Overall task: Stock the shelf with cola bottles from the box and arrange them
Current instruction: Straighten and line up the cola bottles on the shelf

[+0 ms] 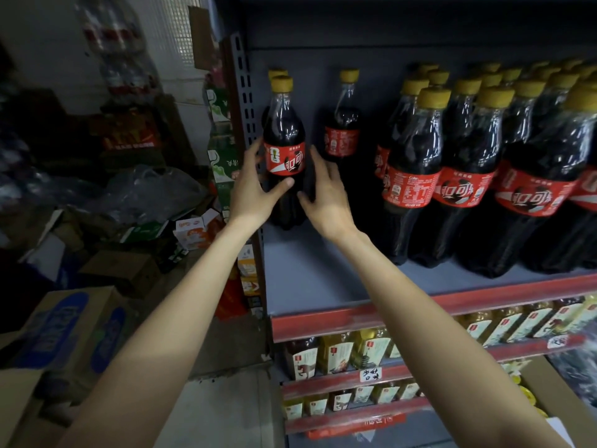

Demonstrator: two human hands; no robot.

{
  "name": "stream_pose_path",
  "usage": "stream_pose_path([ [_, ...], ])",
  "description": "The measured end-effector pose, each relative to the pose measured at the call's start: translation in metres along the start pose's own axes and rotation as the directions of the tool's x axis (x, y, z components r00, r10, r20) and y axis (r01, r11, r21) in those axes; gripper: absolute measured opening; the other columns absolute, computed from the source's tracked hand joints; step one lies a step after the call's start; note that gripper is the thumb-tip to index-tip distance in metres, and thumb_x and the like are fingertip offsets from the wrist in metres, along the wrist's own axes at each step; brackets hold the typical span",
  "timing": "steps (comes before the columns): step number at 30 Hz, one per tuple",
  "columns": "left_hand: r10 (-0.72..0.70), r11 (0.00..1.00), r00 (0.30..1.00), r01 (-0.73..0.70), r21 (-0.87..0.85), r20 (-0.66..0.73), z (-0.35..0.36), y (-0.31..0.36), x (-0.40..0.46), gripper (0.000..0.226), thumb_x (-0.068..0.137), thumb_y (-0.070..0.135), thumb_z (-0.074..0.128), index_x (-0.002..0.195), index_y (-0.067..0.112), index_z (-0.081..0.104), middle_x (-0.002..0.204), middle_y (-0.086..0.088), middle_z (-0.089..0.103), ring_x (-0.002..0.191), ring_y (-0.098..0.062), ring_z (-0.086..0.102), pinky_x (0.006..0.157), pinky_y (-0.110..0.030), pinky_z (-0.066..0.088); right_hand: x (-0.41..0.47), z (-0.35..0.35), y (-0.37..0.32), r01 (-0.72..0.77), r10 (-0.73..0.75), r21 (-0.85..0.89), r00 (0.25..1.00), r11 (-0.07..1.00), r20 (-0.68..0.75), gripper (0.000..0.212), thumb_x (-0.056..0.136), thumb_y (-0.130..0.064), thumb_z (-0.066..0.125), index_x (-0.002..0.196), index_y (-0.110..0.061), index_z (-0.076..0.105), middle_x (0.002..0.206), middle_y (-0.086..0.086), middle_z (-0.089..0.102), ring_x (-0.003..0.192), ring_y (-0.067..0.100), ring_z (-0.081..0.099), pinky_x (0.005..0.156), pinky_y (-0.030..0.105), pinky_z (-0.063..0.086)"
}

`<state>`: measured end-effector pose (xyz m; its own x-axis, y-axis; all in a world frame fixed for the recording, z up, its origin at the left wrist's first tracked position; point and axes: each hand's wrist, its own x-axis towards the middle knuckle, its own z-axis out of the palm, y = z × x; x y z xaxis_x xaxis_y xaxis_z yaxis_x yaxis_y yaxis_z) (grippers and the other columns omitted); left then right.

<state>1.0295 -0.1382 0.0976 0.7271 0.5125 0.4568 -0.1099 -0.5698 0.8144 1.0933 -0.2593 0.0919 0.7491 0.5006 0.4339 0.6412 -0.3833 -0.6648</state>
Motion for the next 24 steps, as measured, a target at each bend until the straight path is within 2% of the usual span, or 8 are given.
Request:
stream_pose_path([
  [2, 0.008, 1.0, 1.0, -0.008, -0.014, -0.005, 0.0, -0.002, 0.0, 0.084, 0.081, 0.023, 0.074, 0.148, 0.017, 0.024, 0.147, -0.005, 0.041, 0.129, -0.015, 0.045, 0.104, -0.028, 0.039, 0.003, 0.0, 0.004, -0.038, 0.025, -0.108, 0.992, 0.993, -0.124, 0.072, 0.088, -0.003, 0.057, 0.15, -0.018, 0.024, 0.15, 0.014, 0.025, 0.134, 0.033, 0.035, 0.105, 0.045, 0.04],
  [5, 0.008, 1.0, 1.0, -0.008, -0.019, -0.001, 0.001, -0.003, 0.001, 0.084, 0.081, 0.023, 0.074, 0.148, 0.017, 0.023, 0.147, -0.004, 0.041, 0.122, -0.008, 0.045, 0.099, -0.023, 0.039, 0.011, 0.003, 0.004, -0.15, 0.096, -0.22, 0.966, 0.964, -0.239, 0.071, 0.088, -0.006, 0.058, 0.149, -0.02, 0.025, 0.155, 0.017, 0.013, 0.137, 0.038, 0.024, 0.102, 0.049, 0.041],
  [9, 0.015, 1.0, 1.0, -0.015, -0.01, 0.001, -0.001, -0.004, 0.001, 0.085, 0.081, 0.026, 0.075, 0.148, 0.019, 0.022, 0.148, -0.004, 0.041, 0.128, -0.018, 0.047, 0.102, -0.03, 0.041, 0.026, 0.015, 0.01, -0.214, 0.154, -0.229, 0.955, 0.95, -0.253, 0.081, 0.09, -0.003, 0.054, 0.152, -0.036, 0.014, 0.157, 0.023, -0.009, 0.143, 0.044, 0.008, 0.106, 0.053, 0.033],
  [11, 0.013, 1.0, 1.0, -0.013, -0.01, 0.001, -0.001, -0.003, 0.0, 0.085, 0.081, 0.025, 0.074, 0.148, 0.02, 0.023, 0.147, -0.003, 0.041, 0.125, -0.014, 0.048, 0.102, -0.031, 0.041, 0.036, 0.02, 0.014, -0.223, 0.172, -0.202, 0.956, 0.954, -0.239, 0.084, 0.09, 0.0, 0.053, 0.15, -0.043, 0.012, 0.156, 0.024, -0.014, 0.143, 0.047, 0.007, 0.106, 0.054, 0.033],
  [14, 0.005, 1.0, 1.0, -0.004, -0.001, 0.004, 0.0, -0.002, 0.0, 0.084, 0.082, 0.025, 0.074, 0.148, 0.021, 0.022, 0.147, -0.002, 0.041, 0.116, -0.005, 0.045, 0.097, -0.026, 0.039, 0.047, 0.019, 0.018, -0.239, 0.184, -0.222, 0.953, 0.945, -0.242, 0.083, 0.092, 0.003, 0.048, 0.148, -0.047, 0.013, 0.157, 0.023, -0.01, 0.141, 0.049, 0.008, 0.108, 0.056, 0.028],
  [17, 0.004, 1.0, 1.0, -0.004, 0.002, 0.007, 0.0, -0.003, 0.001, 0.084, 0.082, 0.026, 0.074, 0.149, 0.022, 0.022, 0.148, -0.001, 0.04, 0.122, -0.009, 0.045, 0.1, -0.028, 0.039, 0.046, 0.013, 0.023, -0.17, 0.114, -0.242, 0.967, 0.955, -0.229, 0.087, 0.086, 0.009, 0.049, 0.148, -0.044, 0.018, 0.155, 0.024, -0.003, 0.139, 0.049, 0.012, 0.109, 0.058, 0.028],
  [21, 0.009, 1.0, 1.0, -0.01, 0.023, 0.005, 0.0, -0.006, 0.002, 0.085, 0.082, 0.028, 0.074, 0.149, 0.021, 0.021, 0.148, -0.001, 0.04, 0.127, -0.013, 0.044, 0.1, -0.029, 0.038, 0.028, 0.007, 0.022, -0.045, 0.014, -0.125, 0.971, 0.991, -0.238, 0.094, 0.076, 0.018, 0.05, 0.148, -0.036, 0.025, 0.154, 0.024, 0.003, 0.139, 0.045, 0.019, 0.11, 0.052, 0.033],
  [24, 0.039, 0.993, 0.998, -0.034, 0.116, -0.046, 0.001, -0.008, 0.002, 0.089, 0.079, 0.032, 0.076, 0.149, 0.019, 0.022, 0.151, -0.006, 0.033, 0.136, -0.019, 0.035, 0.109, -0.038, 0.035, 0.012, 0.002, 0.02, 0.011, -0.01, 0.006, 0.977, 1.0, -0.211, 0.101, 0.076, 0.02, 0.051, 0.149, -0.04, 0.016, 0.155, 0.018, 0.004, 0.141, 0.033, 0.023, 0.102, 0.029, 0.038],
])
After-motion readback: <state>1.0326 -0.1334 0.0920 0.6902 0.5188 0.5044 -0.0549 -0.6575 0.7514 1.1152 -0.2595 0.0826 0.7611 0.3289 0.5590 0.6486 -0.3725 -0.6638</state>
